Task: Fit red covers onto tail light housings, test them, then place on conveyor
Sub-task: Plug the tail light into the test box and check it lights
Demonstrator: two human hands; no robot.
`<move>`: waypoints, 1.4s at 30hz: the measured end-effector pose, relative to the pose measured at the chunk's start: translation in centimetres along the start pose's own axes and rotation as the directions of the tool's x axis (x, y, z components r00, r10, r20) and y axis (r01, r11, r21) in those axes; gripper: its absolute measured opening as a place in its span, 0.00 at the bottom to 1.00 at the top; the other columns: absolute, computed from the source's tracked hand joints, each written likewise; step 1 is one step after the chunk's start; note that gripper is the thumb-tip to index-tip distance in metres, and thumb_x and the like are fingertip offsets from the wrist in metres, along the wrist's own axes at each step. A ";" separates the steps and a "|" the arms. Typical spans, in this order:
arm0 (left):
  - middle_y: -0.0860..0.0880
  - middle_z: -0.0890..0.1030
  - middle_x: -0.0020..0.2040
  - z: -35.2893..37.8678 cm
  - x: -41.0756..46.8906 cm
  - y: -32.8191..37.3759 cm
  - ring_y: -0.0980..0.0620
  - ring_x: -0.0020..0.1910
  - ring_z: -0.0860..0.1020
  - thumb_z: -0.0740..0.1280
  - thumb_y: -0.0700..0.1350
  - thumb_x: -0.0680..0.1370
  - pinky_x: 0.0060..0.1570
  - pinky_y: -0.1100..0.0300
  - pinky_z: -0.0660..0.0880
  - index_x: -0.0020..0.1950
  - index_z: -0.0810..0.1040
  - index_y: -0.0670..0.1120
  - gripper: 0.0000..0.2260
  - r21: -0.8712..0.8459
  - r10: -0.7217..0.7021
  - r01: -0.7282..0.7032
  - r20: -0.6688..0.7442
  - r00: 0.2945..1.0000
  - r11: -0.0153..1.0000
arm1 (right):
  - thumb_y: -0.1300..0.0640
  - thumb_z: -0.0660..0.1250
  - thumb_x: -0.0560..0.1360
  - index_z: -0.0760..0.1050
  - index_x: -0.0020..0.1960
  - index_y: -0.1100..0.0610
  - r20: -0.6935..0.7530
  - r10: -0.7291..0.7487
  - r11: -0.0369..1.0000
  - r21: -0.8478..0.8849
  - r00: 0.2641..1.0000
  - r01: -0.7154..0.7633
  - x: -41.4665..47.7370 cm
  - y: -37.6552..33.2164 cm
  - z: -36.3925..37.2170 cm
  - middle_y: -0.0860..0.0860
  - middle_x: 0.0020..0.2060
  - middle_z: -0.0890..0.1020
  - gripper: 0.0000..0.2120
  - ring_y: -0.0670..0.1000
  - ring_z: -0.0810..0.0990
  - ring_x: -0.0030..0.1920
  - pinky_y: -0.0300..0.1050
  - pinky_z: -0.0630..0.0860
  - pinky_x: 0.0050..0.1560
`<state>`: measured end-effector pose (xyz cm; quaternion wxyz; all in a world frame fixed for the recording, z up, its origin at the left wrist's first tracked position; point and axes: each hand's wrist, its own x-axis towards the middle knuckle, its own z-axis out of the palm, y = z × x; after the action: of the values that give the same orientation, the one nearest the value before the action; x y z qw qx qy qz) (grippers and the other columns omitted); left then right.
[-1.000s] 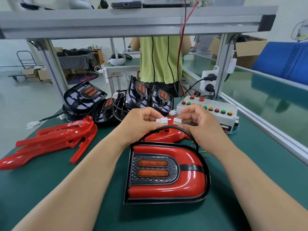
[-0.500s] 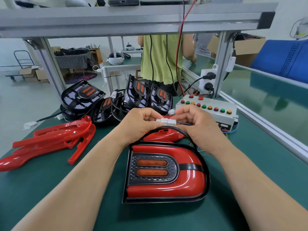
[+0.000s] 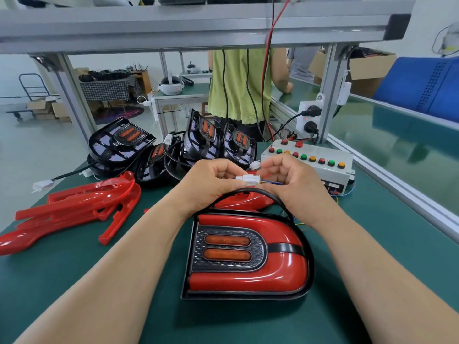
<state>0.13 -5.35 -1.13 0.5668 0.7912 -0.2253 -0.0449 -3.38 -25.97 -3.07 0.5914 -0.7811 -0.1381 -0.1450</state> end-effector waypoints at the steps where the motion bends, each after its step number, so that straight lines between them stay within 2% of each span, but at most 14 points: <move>1: 0.44 0.86 0.45 0.1 0.2 -0.1 0.51 0.43 0.83 0.76 0.41 0.73 0.50 0.56 0.81 0.48 0.84 0.47 0.05 -0.007 0.000 0.000 -0.002 1.000 1.000 | 0.62 0.79 0.67 0.79 0.50 0.49 -0.027 0.005 1.000 0.004 1.000 -0.004 0.1 0.2 0.0 0.47 0.43 0.85 0.16 0.44 0.84 0.46 0.38 0.80 0.51; 4: 0.43 0.86 0.46 0.8 0.9 -0.2 0.51 0.43 0.83 0.76 0.41 0.73 0.51 0.56 0.80 0.47 0.84 0.46 0.05 -0.028 -0.017 0.017 -0.008 1.000 0.999 | 0.62 0.80 0.67 0.80 0.45 0.50 -0.068 0.036 0.999 0.023 0.997 -0.034 0.3 0.8 -0.4 0.46 0.40 0.86 0.13 0.43 0.84 0.44 0.36 0.79 0.48; 7: 0.46 0.86 0.43 1.8 1.6 -0.3 0.54 0.40 0.82 0.76 0.41 0.72 0.46 0.60 0.80 0.45 0.84 0.47 0.04 -0.041 -0.013 0.013 0.007 1.000 0.999 | 0.64 0.79 0.68 0.81 0.44 0.50 -0.075 0.067 0.998 0.021 0.995 -0.066 0.4 1.3 -0.9 0.46 0.40 0.86 0.12 0.43 0.84 0.43 0.35 0.79 0.46; 12: 0.43 0.85 0.43 2.8 2.5 -0.5 0.52 0.40 0.80 0.78 0.43 0.71 0.48 0.55 0.79 0.45 0.84 0.46 0.05 -0.045 -0.015 0.016 0.027 1.000 0.999 | 0.64 0.78 0.68 0.81 0.43 0.49 -0.074 0.094 0.995 -0.008 0.993 -0.095 0.2 1.6 -1.8 0.47 0.41 0.86 0.11 0.44 0.85 0.42 0.36 0.80 0.45; 16: 0.47 0.85 0.40 3.2 3.3 -0.5 0.55 0.37 0.80 0.77 0.43 0.72 0.43 0.60 0.78 0.46 0.84 0.45 0.06 -0.017 -0.008 0.009 0.071 0.997 1.000 | 0.62 0.79 0.69 0.82 0.45 0.48 -0.074 0.121 0.993 0.013 0.990 -0.121 0.0 1.7 -2.4 0.47 0.43 0.87 0.11 0.47 0.85 0.44 0.43 0.82 0.47; 21: 0.38 0.84 0.46 4.0 4.3 -0.6 0.50 0.42 0.79 0.75 0.41 0.74 0.49 0.56 0.76 0.48 0.83 0.44 0.05 -0.040 0.010 -0.007 0.076 0.997 0.999 | 0.57 0.78 0.71 0.82 0.48 0.44 -0.125 0.151 0.988 -0.025 0.981 -0.156 0.1 1.9 -2.3 0.42 0.43 0.86 0.10 0.42 0.85 0.46 0.43 0.81 0.52; 23: 0.42 0.85 0.44 4.4 4.8 -1.0 0.54 0.40 0.79 0.73 0.41 0.76 0.47 0.61 0.77 0.49 0.83 0.43 0.04 -0.022 0.018 -0.016 0.087 0.996 1.000 | 0.56 0.77 0.71 0.84 0.49 0.47 -0.114 0.206 0.979 0.017 0.972 -0.205 0.2 2.0 -2.3 0.46 0.42 0.87 0.08 0.46 0.85 0.44 0.46 0.83 0.51; 25: 0.50 0.83 0.42 4.7 5.4 -1.1 0.58 0.39 0.78 0.69 0.48 0.79 0.44 0.67 0.76 0.50 0.84 0.46 0.07 0.060 0.025 -0.029 0.065 0.998 0.998 | 0.59 0.76 0.72 0.84 0.50 0.50 -0.119 0.247 0.969 0.063 0.962 -0.240 0.2 2.0 -2.2 0.50 0.41 0.87 0.08 0.50 0.86 0.41 0.48 0.83 0.49; 27: 0.53 0.84 0.48 4.7 6.2 -1.0 0.57 0.46 0.81 0.63 0.52 0.80 0.51 0.66 0.78 0.52 0.84 0.49 0.12 0.037 -0.007 0.006 0.008 1.000 0.999 | 0.62 0.75 0.72 0.84 0.49 0.50 -0.164 0.258 0.965 0.087 0.952 -0.247 0.2 2.2 -2.3 0.51 0.40 0.87 0.09 0.50 0.85 0.39 0.47 0.84 0.46; 29: 0.52 0.83 0.53 4.6 7.1 -0.9 0.53 0.55 0.80 0.58 0.49 0.82 0.57 0.59 0.78 0.55 0.82 0.50 0.13 -0.033 -0.056 0.055 -0.045 0.997 0.998 | 0.63 0.75 0.71 0.84 0.48 0.50 -0.212 0.260 0.965 0.097 0.942 -0.245 0.4 2.2 -2.5 0.50 0.40 0.87 0.10 0.49 0.85 0.39 0.45 0.83 0.45; 33: 0.50 0.76 0.64 4.9 9.2 -1.3 0.53 0.64 0.74 0.56 0.43 0.83 0.63 0.60 0.68 0.68 0.76 0.50 0.16 0.330 0.000 0.009 -0.025 1.000 0.944 | 0.64 0.75 0.70 0.84 0.43 0.48 -0.287 0.263 0.962 0.153 0.921 -0.227 0.4 2.3 -3.3 0.46 0.37 0.86 0.11 0.45 0.84 0.37 0.40 0.82 0.40; 36: 0.47 0.72 0.66 5.9 10.3 -1.4 0.49 0.65 0.71 0.54 0.36 0.82 0.62 0.63 0.64 0.74 0.69 0.48 0.21 0.533 0.018 -0.038 0.043 0.999 0.845 | 0.65 0.75 0.69 0.84 0.44 0.51 -0.374 0.314 0.944 0.217 0.873 -0.246 0.7 2.6 -3.8 0.46 0.35 0.85 0.10 0.42 0.81 0.33 0.35 0.77 0.36; 39: 0.45 0.69 0.70 6.5 11.2 -1.1 0.44 0.67 0.70 0.55 0.35 0.79 0.66 0.56 0.65 0.78 0.62 0.51 0.27 0.633 -0.037 -0.031 0.093 0.995 0.773 | 0.65 0.75 0.69 0.83 0.44 0.52 -0.397 0.361 0.930 0.215 0.844 -0.297 0.7 2.9 -3.8 0.45 0.33 0.82 0.08 0.40 0.77 0.29 0.32 0.73 0.32; 42: 0.44 0.67 0.74 6.4 11.9 -0.9 0.43 0.69 0.69 0.57 0.35 0.78 0.65 0.55 0.66 0.79 0.58 0.52 0.30 0.678 -0.083 -0.017 0.115 0.990 0.735 | 0.65 0.74 0.69 0.83 0.43 0.53 -0.384 0.387 0.920 0.223 0.838 -0.322 0.5 3.0 -3.8 0.45 0.32 0.82 0.08 0.40 0.77 0.29 0.33 0.73 0.33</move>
<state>8.95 -15.62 -2.02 0.2224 0.9420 -0.2503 -0.0244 -1.97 -30.40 -4.53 0.6802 -0.6969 0.1295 -0.1870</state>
